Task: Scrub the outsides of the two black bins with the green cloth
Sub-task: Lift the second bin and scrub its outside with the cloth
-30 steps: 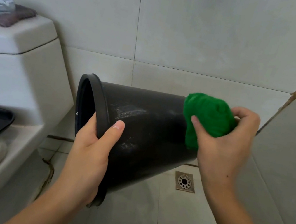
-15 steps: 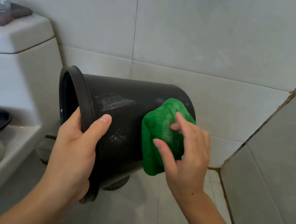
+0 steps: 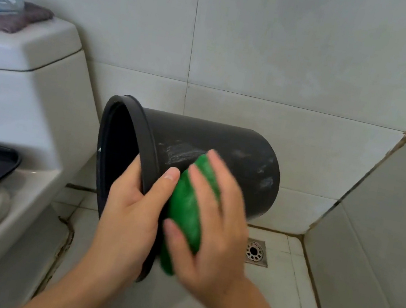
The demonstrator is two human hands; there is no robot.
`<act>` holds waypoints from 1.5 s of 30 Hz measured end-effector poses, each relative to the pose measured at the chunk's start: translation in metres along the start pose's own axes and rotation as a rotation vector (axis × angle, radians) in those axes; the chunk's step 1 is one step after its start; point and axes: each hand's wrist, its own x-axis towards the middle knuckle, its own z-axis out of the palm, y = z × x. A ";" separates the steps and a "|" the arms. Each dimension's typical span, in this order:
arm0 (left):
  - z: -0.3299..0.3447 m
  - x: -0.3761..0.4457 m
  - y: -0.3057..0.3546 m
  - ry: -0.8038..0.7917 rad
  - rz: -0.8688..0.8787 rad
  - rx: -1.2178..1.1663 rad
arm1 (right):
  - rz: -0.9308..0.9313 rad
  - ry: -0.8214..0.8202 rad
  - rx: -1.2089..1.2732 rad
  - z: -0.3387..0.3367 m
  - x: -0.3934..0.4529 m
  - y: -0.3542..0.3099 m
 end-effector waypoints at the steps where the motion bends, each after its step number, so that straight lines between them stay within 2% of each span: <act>1: 0.000 0.000 -0.001 0.005 -0.006 -0.003 | -0.054 -0.006 0.007 0.002 -0.002 -0.005; 4: -0.003 0.000 -0.003 -0.012 -0.001 -0.005 | -0.097 -0.036 -0.042 -0.004 0.003 0.011; 7: -0.001 -0.004 -0.004 -0.058 0.022 0.041 | 0.234 0.016 -0.037 -0.013 0.013 0.042; 9: 0.001 -0.007 -0.006 -0.079 0.051 0.087 | 0.348 0.045 -0.004 -0.012 0.013 0.042; 15: -0.001 -0.001 -0.004 -0.039 0.076 0.067 | -0.110 0.009 0.029 0.003 -0.016 -0.003; 18: -0.003 -0.001 0.001 -0.121 0.119 0.092 | -0.146 0.031 -0.039 -0.008 -0.004 0.014; 21: -0.004 -0.003 0.006 -0.173 0.194 0.171 | 0.085 0.084 -0.044 -0.021 0.012 0.029; 23: -0.003 -0.006 0.008 -0.202 0.232 0.233 | 0.317 0.081 0.013 -0.027 0.024 0.039; 25: -0.001 -0.009 0.008 -0.234 0.272 0.298 | 0.446 0.068 0.073 -0.031 0.033 0.049; 27: -0.001 -0.009 0.008 -0.277 0.301 0.342 | 0.409 0.052 0.079 -0.031 0.034 0.046; 33: -0.006 -0.002 0.006 -0.330 0.249 0.376 | 0.078 -0.027 0.230 -0.022 0.031 0.016; 35: -0.007 -0.002 0.003 -0.354 0.244 0.386 | 0.120 -0.089 0.222 -0.025 0.039 0.030; 38: -0.005 -0.009 -0.002 -0.401 0.191 0.372 | 0.330 -0.046 0.244 -0.029 0.048 0.049; 40: -0.005 -0.012 -0.003 -0.418 0.187 0.366 | 0.326 -0.029 0.241 -0.028 0.045 0.046; 45: -0.011 -0.008 0.000 -0.380 0.222 0.350 | -0.036 -0.159 0.214 -0.030 0.032 0.021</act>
